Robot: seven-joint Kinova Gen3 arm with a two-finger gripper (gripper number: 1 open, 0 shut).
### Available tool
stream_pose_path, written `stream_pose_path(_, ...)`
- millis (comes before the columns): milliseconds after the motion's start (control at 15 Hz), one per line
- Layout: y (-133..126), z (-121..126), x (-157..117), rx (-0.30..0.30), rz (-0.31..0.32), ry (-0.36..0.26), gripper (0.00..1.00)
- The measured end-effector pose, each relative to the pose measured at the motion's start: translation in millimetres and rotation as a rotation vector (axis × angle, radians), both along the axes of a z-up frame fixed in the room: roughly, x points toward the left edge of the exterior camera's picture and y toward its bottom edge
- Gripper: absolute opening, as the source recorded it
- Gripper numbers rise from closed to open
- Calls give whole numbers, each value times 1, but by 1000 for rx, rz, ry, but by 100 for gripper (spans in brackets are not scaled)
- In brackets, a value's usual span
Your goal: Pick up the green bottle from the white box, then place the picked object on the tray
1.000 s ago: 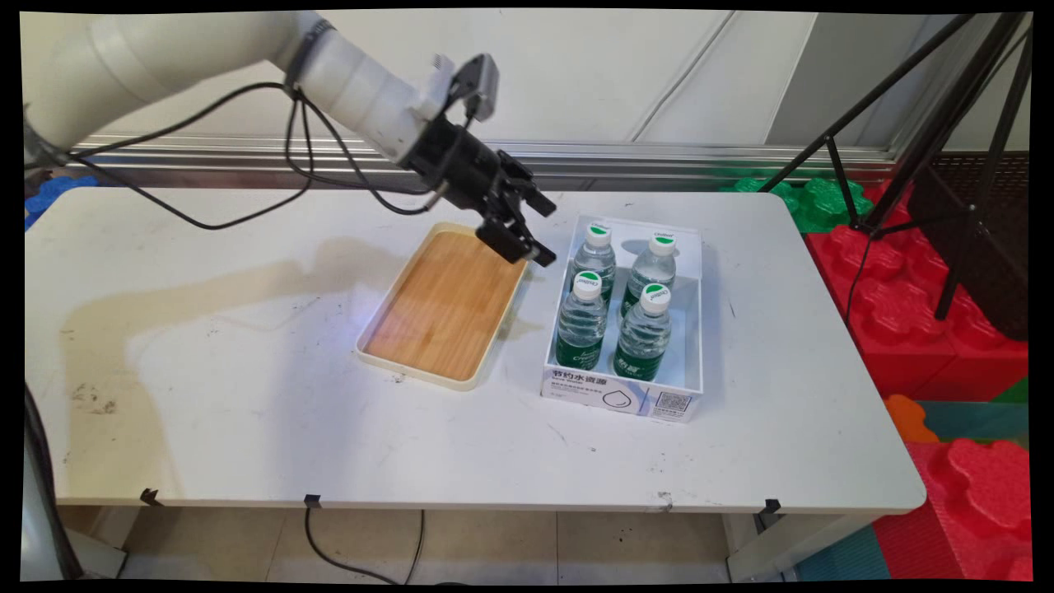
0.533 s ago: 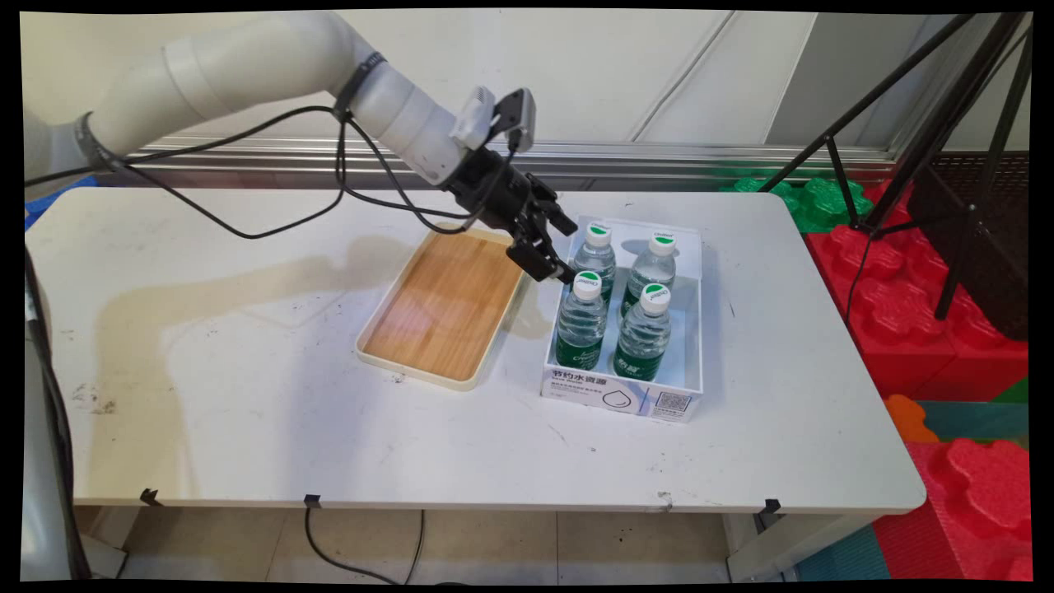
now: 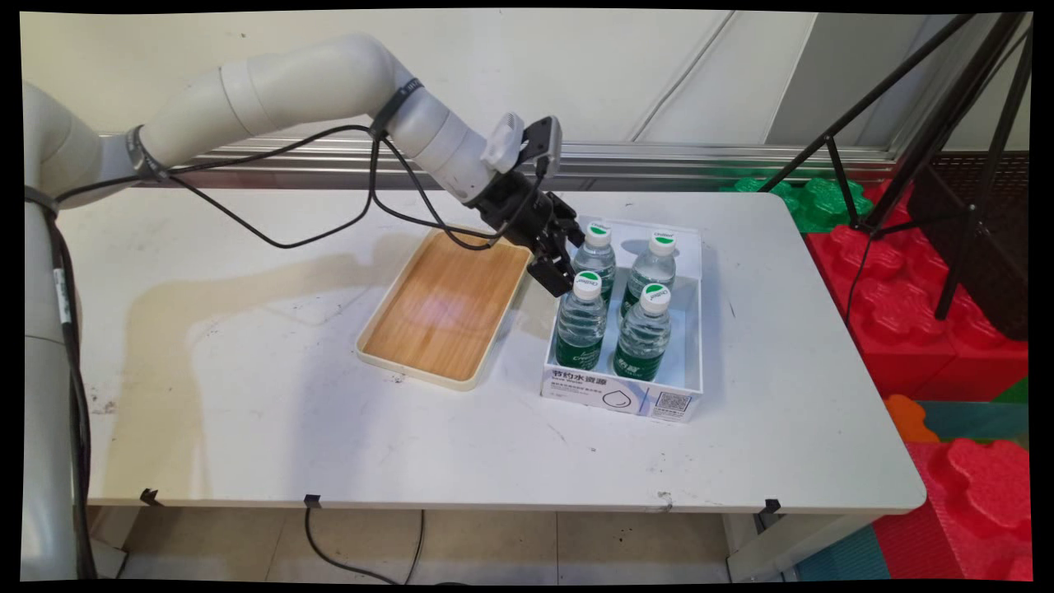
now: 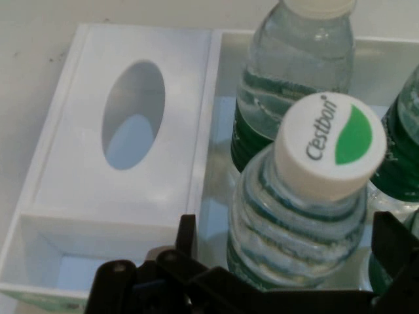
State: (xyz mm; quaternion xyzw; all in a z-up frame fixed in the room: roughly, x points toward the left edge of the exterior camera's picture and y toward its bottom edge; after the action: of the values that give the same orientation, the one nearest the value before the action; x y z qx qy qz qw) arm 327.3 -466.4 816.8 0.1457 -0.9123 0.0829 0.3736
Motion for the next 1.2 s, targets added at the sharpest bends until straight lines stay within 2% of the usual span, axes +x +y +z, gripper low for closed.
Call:
stream_pose_path(400, -10, -11, -10, -2, -10, 12, 100)
stream_pose_path(467, -12, -12, -11, -3, -11, 16, 0)
stream_pose_path(800, -16, -11, -9, -2, -12, 36, 0)
stream_pose_path(1200, -14, 2, 0, -5, -20, 63, 0)
